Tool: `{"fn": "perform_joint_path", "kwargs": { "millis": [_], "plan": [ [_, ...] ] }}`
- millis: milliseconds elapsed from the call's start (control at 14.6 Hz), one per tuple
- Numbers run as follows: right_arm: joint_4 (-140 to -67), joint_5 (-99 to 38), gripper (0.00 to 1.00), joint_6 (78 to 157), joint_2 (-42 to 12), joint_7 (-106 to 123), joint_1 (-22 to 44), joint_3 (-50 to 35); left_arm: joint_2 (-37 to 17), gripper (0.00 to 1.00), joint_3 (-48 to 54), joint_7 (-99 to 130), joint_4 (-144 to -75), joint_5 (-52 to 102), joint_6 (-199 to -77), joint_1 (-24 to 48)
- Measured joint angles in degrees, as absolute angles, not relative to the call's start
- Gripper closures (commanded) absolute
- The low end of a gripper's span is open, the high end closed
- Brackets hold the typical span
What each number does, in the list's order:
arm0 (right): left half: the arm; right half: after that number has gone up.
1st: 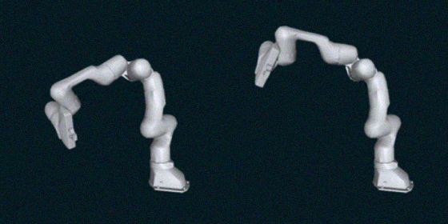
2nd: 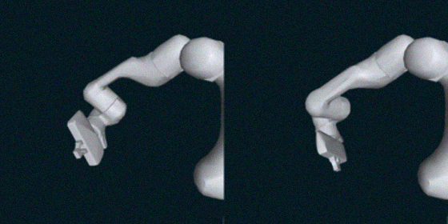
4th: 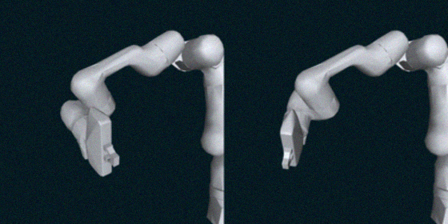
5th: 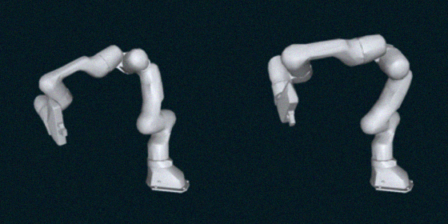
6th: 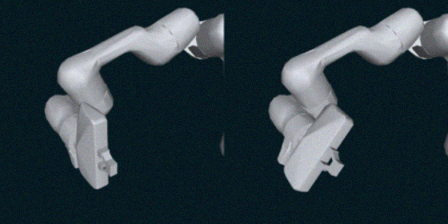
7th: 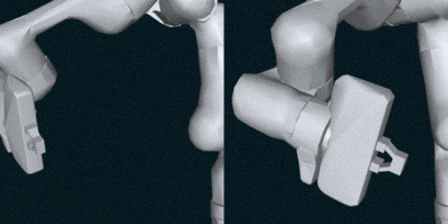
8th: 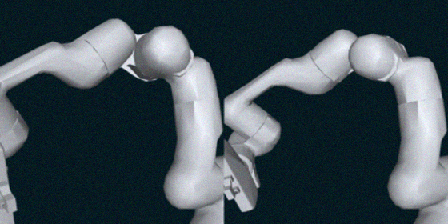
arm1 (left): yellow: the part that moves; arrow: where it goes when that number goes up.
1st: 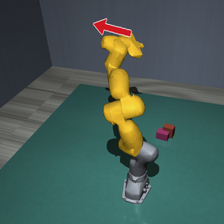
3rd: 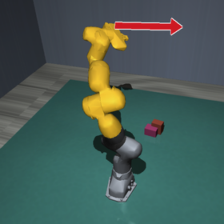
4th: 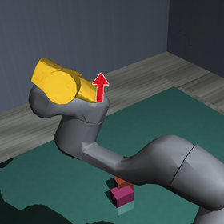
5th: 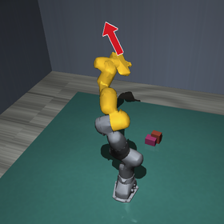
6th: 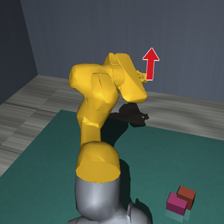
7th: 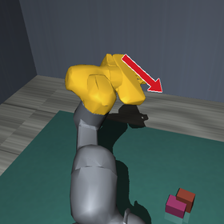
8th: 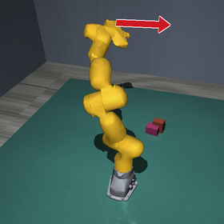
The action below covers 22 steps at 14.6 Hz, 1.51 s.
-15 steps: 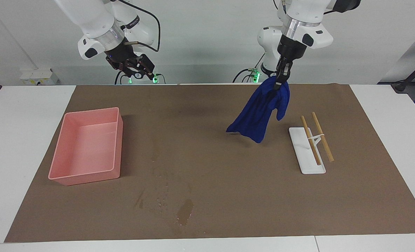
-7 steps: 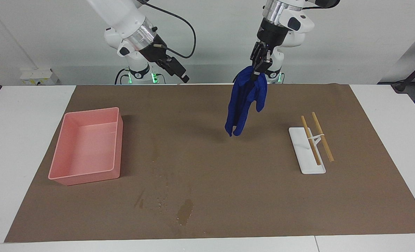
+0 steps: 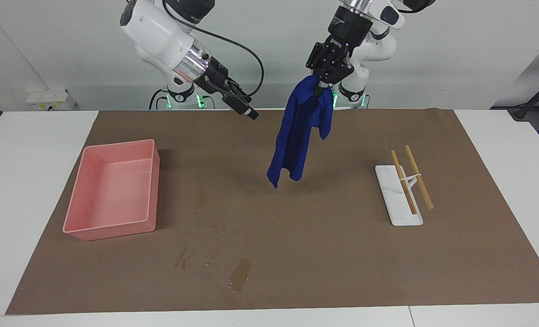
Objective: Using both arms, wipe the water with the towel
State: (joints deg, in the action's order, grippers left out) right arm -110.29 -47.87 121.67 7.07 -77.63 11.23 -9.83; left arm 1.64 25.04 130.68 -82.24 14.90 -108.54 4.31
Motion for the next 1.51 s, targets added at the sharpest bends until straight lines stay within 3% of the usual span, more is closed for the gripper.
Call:
{"fn": "perform_joint_path", "kwargs": {
  "millis": [411, 890, 958, 1164, 1506],
  "plan": [
    [-110.5, -49.1, 0.0, 135.4, 3.1, -81.9, 17.8, -10.0, 2.4, 1.0, 28.1, 139.0, -82.2, 17.2, -112.7, 4.3],
    [-110.2, -49.1, 0.0, 137.4, 2.7, -82.4, 19.9, -9.8, 3.4, 1.0, 31.7, 141.9, -82.9, 17.9, -115.7, 4.3],
    [-110.1, -49.1, 0.05, 137.4, 2.6, -82.4, 19.9, -9.8, 3.6, 1.0, 31.7, 142.0, -83.2, 17.9, -116.2, 4.4],
    [-110.1, -49.1, 0.99, 137.4, 2.6, -82.2, 19.9, -9.8, 4.0, 1.0, 31.9, 142.1, -84.6, 17.9, -117.5, 4.7],
    [-110.1, -49.1, 1.0, 137.2, 2.6, -79.8, 19.9, -9.8, 4.7, 1.0, 31.9, 142.6, -86.2, 17.9, -119.3, 5.0]
  ]
}}
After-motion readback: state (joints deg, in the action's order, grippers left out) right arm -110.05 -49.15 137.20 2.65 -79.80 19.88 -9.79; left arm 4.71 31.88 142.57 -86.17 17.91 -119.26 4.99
